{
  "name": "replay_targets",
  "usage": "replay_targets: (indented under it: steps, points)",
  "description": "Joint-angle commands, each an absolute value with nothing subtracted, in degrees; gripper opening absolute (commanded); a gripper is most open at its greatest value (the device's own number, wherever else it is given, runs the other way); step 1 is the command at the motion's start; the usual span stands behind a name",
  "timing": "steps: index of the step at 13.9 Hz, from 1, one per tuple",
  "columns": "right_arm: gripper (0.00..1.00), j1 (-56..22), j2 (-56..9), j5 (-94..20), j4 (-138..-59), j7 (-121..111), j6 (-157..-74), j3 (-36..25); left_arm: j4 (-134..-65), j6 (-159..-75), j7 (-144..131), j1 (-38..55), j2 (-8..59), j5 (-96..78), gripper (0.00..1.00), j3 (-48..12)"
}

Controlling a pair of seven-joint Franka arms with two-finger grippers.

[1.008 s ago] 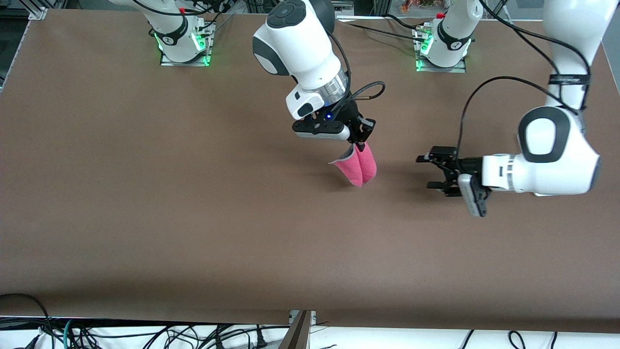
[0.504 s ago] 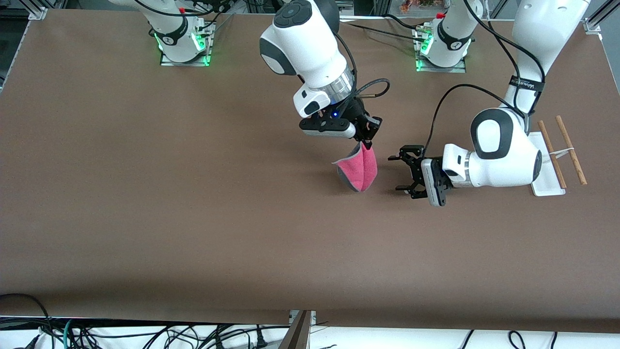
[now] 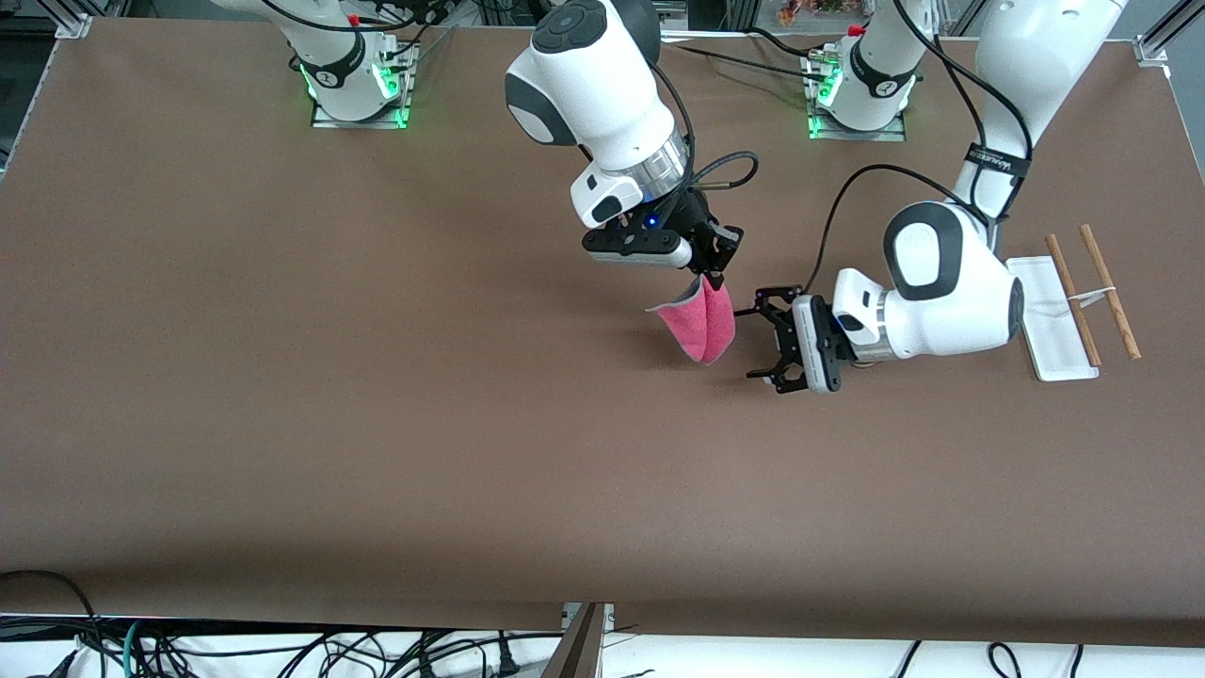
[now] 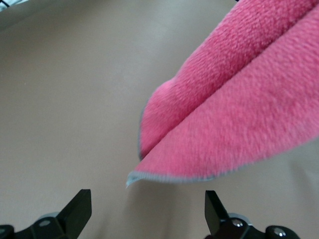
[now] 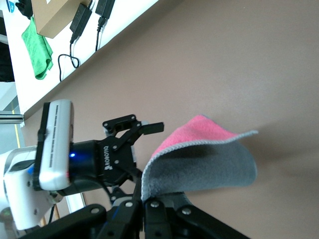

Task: Pass towel and hang on rack
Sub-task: 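Hold the towel up while the left gripper reaches and grasps it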

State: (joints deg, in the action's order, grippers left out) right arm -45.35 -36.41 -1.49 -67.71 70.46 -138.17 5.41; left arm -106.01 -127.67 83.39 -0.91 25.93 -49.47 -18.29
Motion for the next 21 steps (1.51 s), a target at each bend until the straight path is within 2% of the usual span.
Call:
replay_targets:
  steps: [1, 3, 4, 6, 8, 9, 10, 17, 18, 19, 20, 21]
  points:
    - [0.00, -46.0, -37.1, -2.1, -66.1, 70.8, -139.1, 5.1, -105.6, -130.6, 85.6, 1.0, 26.0, -51.6, 1.00, -18.5]
    - [0.00, -46.1, -37.1, -2.1, -66.1, 70.8, -139.9, 5.1, -105.0, -130.6, 85.5, 1.0, 26.0, -51.6, 1.00, -18.5]
    - [0.00, -46.1, -37.1, -2.2, -66.1, 70.8, -139.9, 5.1, -105.1, -130.6, 85.5, 0.9, 26.0, -51.6, 0.95, -18.5]
    - [0.00, -46.1, -37.1, -2.2, -66.1, 70.8, -140.0, 5.1, -105.0, -130.5, 85.8, 0.9, 26.0, -51.5, 0.64, -18.5]
    - [0.00, -46.1, -37.1, -2.2, -66.1, 70.8, -139.9, 5.1, -104.7, -130.4, 85.8, 0.7, 26.0, -51.4, 0.20, -18.5]
    - [0.00, -46.1, -37.1, -2.2, -66.2, 70.8, -139.9, 5.1, -104.7, -130.4, 85.8, 0.7, 26.0, -51.4, 0.04, -18.5]
    - [0.00, -46.1, -37.2, -2.2, -66.2, 70.8, -139.9, 5.1, -104.7, -130.5, 85.8, 0.6, 26.0, -51.4, 0.00, -18.5]
    - [0.00, -46.2, -37.2, -2.1, -66.2, 70.7, -139.9, 5.1, -103.4, -129.9, 85.3, 0.0, 25.9, -50.5, 0.00, -18.5]
    - [0.06, -46.2, -37.1, -2.1, -66.2, 70.5, -139.8, 5.0, -103.4, -129.8, 85.3, -0.2, 25.9, -50.5, 0.00, -18.5]
    - [0.38, -46.2, -37.1, -2.0, -66.2, 70.4, -139.7, 5.0, -103.4, -129.7, 85.4, -0.3, 25.9, -50.5, 0.00, -18.4]
    - [0.99, -46.2, -37.0, -1.0, -66.2, 69.5, -139.7, 4.8, -103.4, -129.7, 85.3, -0.4, 25.9, -50.5, 0.00, -18.3]
    - [1.00, -46.2, -37.0, 0.3, -66.2, 68.5, -139.7, 4.8, -103.4, -129.7, 85.3, -0.4, 25.9, -50.5, 0.00, -18.2]
